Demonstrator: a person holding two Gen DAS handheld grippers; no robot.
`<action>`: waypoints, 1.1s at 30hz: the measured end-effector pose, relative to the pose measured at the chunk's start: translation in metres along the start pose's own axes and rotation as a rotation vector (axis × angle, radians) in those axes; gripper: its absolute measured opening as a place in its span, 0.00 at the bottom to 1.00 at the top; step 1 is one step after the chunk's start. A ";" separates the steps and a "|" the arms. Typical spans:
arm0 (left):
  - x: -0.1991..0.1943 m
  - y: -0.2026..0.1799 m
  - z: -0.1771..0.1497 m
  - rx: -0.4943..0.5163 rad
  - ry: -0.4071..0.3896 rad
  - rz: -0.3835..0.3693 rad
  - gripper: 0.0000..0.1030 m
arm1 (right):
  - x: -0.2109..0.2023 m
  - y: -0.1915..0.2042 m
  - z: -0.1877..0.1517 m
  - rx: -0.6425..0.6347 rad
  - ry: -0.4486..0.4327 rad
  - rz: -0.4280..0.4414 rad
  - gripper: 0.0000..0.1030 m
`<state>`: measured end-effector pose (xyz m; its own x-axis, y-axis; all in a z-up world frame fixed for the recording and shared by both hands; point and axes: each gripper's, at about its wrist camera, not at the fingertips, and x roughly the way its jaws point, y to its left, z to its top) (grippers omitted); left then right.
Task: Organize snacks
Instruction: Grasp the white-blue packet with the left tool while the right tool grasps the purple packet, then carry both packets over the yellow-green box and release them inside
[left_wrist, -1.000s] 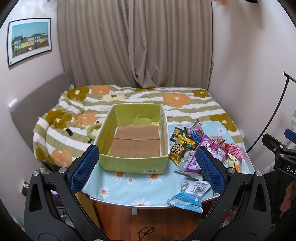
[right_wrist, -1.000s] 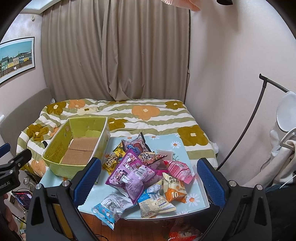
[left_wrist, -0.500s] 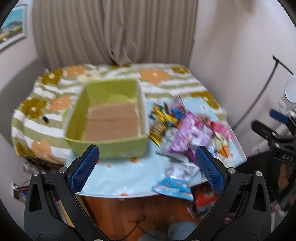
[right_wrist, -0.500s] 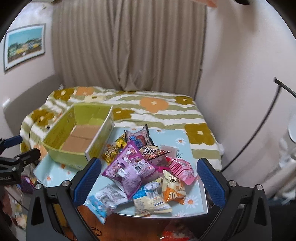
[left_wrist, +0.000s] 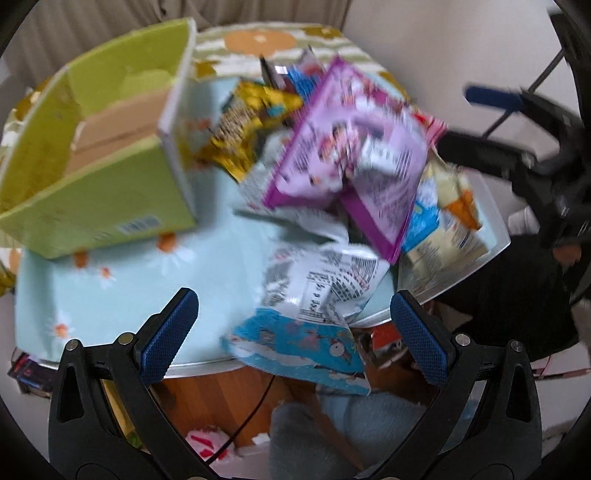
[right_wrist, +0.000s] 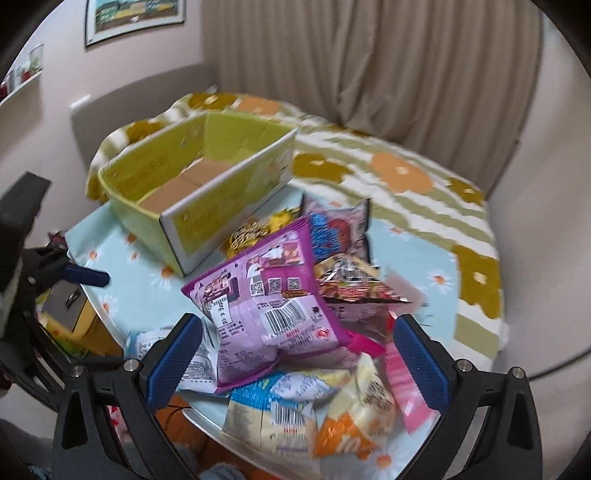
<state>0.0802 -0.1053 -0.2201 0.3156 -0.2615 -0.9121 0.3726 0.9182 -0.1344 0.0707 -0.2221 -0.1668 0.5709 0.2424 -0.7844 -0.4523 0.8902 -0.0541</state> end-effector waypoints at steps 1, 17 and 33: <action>0.009 -0.002 -0.001 0.001 0.013 -0.004 1.00 | 0.007 -0.001 0.001 -0.009 0.010 0.027 1.00; 0.080 0.003 -0.018 -0.029 0.099 -0.037 0.73 | 0.079 0.008 0.006 -0.170 0.101 0.178 1.00; 0.032 0.016 -0.035 -0.102 0.055 -0.059 0.63 | 0.067 -0.004 0.013 -0.090 0.062 0.192 0.73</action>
<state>0.0661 -0.0886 -0.2651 0.2465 -0.3015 -0.9210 0.2974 0.9281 -0.2242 0.1195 -0.2043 -0.2114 0.4267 0.3777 -0.8217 -0.6095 0.7914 0.0472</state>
